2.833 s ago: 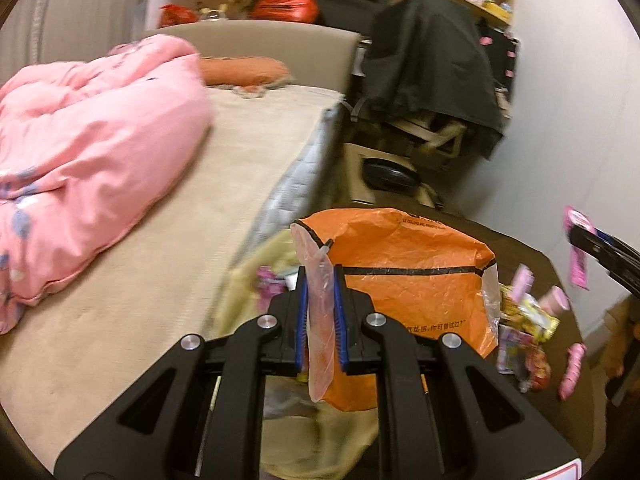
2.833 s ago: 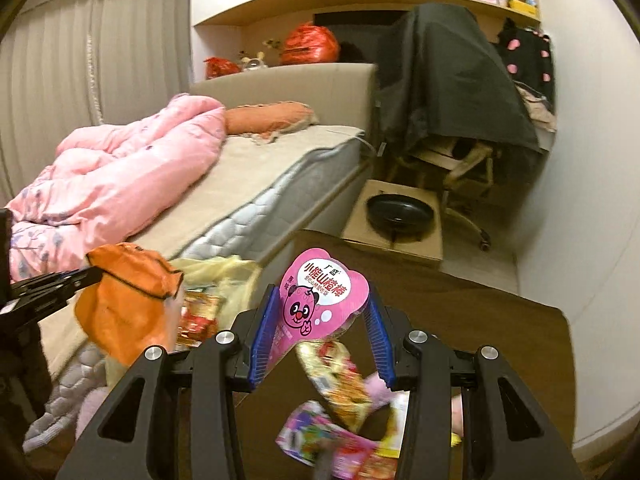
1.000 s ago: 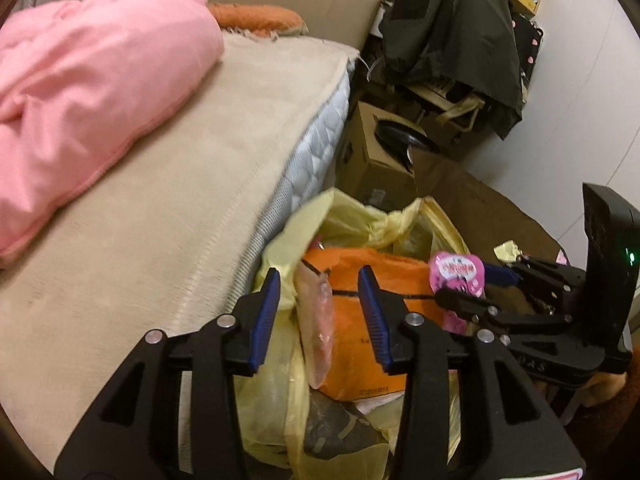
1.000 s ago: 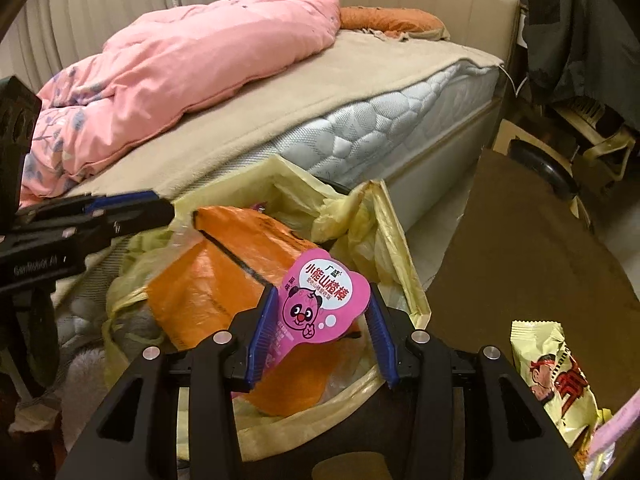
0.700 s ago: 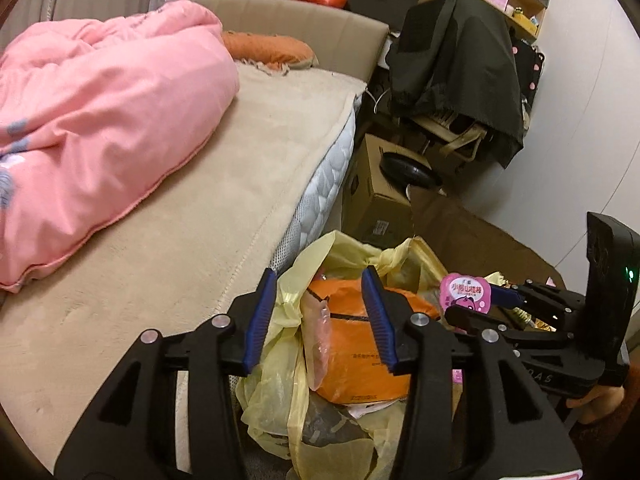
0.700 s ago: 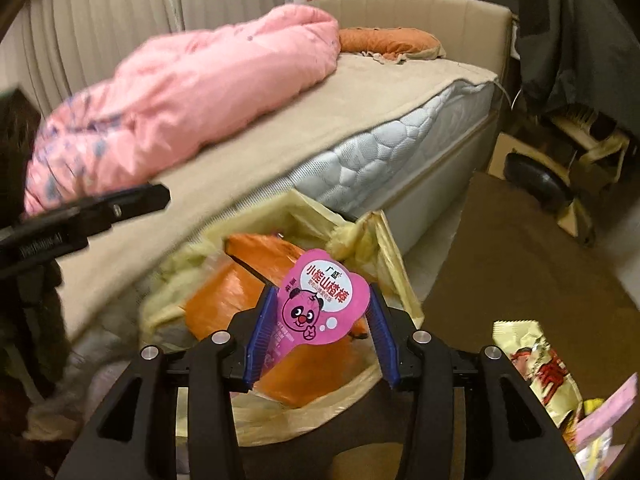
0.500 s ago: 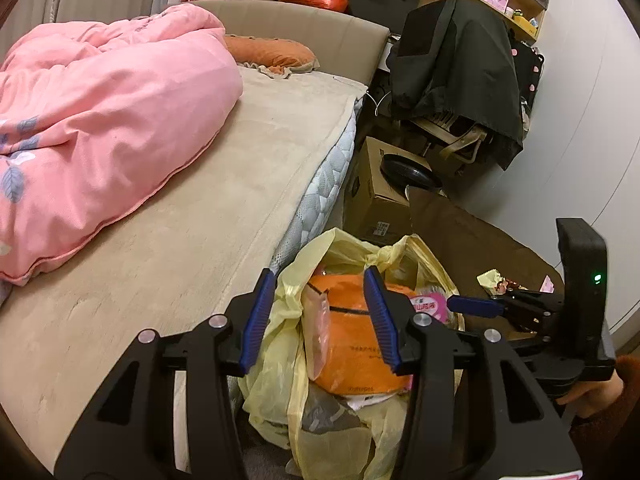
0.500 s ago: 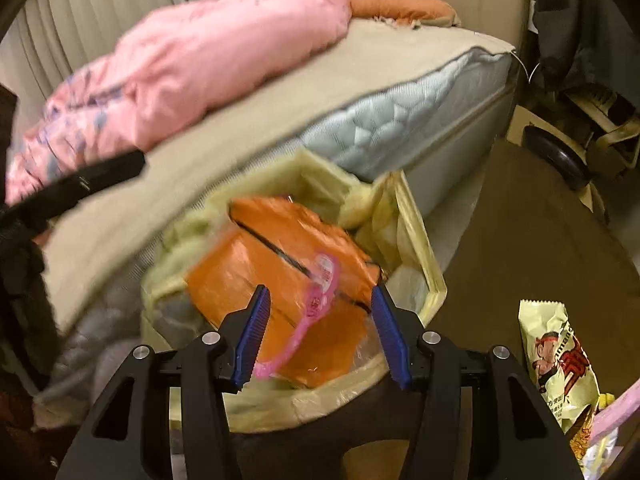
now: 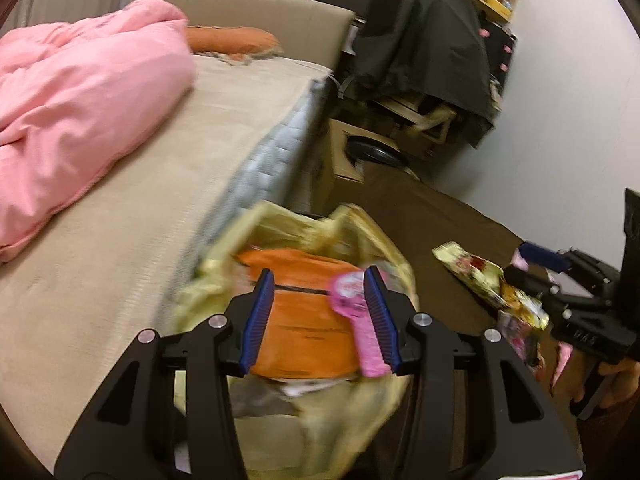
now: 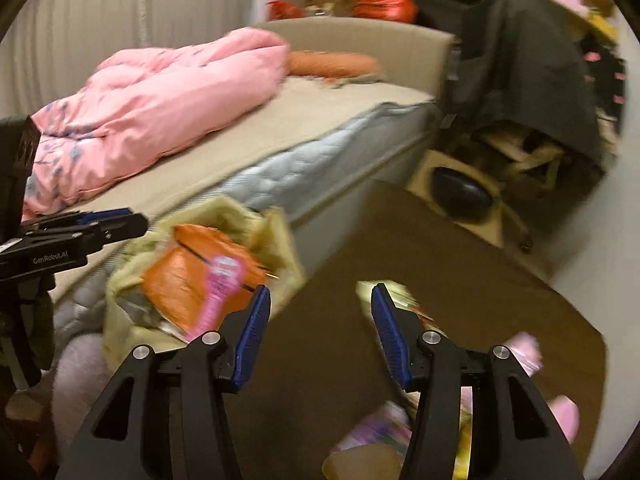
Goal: Collect trash
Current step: 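Grasp the black wrapper with the left gripper while the right grasps the red snack tube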
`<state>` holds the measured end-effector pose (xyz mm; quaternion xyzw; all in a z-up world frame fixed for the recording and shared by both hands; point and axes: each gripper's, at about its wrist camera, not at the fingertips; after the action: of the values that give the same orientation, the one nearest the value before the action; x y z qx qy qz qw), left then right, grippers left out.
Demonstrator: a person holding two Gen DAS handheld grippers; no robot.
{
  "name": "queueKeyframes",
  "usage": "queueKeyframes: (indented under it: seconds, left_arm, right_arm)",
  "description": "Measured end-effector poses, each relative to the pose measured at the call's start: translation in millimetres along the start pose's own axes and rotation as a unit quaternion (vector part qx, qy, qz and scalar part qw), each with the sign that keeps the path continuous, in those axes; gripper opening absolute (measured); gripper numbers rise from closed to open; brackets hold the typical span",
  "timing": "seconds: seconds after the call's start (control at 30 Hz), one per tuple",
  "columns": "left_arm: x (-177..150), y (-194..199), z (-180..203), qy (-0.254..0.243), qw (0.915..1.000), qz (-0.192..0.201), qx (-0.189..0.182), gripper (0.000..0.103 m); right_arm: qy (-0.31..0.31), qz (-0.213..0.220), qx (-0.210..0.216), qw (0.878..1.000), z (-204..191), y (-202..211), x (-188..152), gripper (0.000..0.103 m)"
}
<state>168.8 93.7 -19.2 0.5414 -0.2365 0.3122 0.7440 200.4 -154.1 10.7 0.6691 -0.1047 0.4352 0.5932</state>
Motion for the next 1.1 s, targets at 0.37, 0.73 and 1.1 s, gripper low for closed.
queueKeyframes:
  seconds: [0.37, 0.73, 1.1]
  left_arm:
    - [-31.6, -25.4, 119.5, -0.085, 0.9905, -0.053, -0.094, 0.044]
    - [-73.5, -30.2, 190.3, -0.169, 0.9664, -0.096, -0.168, 0.044]
    - [-121.2, -63.4, 240.0, -0.249, 0.9408, -0.168, -0.157, 0.033]
  right_arm:
    - [-0.127, 0.019, -0.089, 0.988, 98.7, 70.3, -78.8, 0.050]
    - [-0.167, 0.005, -0.168, 0.971, 132.8, 105.3, -142.5, 0.050]
    - [-0.174, -0.023, -0.117, 0.978, 127.2, 105.0, -186.6, 0.050]
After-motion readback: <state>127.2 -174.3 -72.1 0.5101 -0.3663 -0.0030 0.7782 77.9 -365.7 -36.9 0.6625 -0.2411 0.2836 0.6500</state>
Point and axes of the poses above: each gripper's, at about its wrist camera, not at the fingertips, and y roughly against the way its jaws point, z to its right, x to its top, and after that the axes turned 3 degrees about y, right-handed
